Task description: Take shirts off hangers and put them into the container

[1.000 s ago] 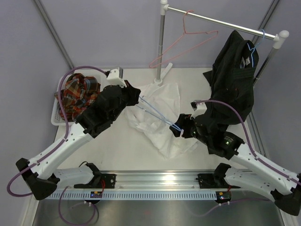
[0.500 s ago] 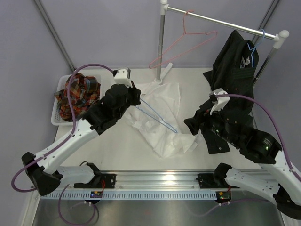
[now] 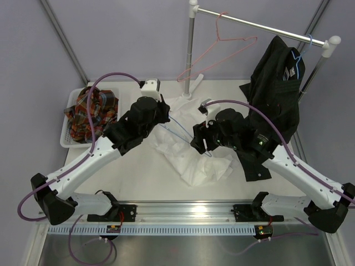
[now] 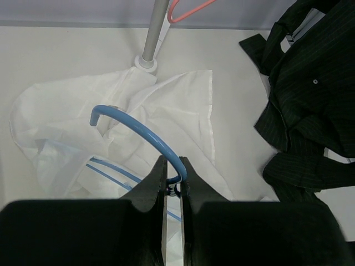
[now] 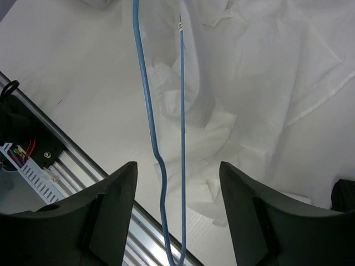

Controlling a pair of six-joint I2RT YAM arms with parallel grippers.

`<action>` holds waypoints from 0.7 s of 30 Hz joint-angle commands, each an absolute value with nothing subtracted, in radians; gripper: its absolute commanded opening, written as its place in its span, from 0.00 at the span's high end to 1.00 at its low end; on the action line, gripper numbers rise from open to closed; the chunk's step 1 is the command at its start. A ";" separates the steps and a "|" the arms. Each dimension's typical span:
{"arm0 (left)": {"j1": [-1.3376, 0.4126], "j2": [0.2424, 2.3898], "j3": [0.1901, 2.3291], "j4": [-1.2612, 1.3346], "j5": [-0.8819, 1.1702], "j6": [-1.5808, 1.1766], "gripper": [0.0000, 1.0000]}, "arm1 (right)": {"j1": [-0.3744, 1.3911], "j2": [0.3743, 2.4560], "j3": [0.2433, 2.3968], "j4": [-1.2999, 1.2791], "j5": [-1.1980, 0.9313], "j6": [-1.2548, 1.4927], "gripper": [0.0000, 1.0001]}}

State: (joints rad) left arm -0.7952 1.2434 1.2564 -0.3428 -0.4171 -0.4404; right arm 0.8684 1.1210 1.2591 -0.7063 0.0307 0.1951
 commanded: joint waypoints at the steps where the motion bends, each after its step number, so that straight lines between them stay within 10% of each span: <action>1: -0.802 1.252 1.310 -0.281 -0.445 -0.420 1.00 | 0.873 1.146 1.310 -0.626 -0.063 0.172 0.33; 19: -0.804 1.223 1.289 -0.279 -0.475 -0.407 0.99 | 0.882 1.180 1.258 -0.586 -0.028 0.195 1.00; 21: -0.804 1.204 1.281 -0.279 -0.471 -0.413 0.75 | 0.882 1.157 1.244 -0.597 -0.025 0.201 1.00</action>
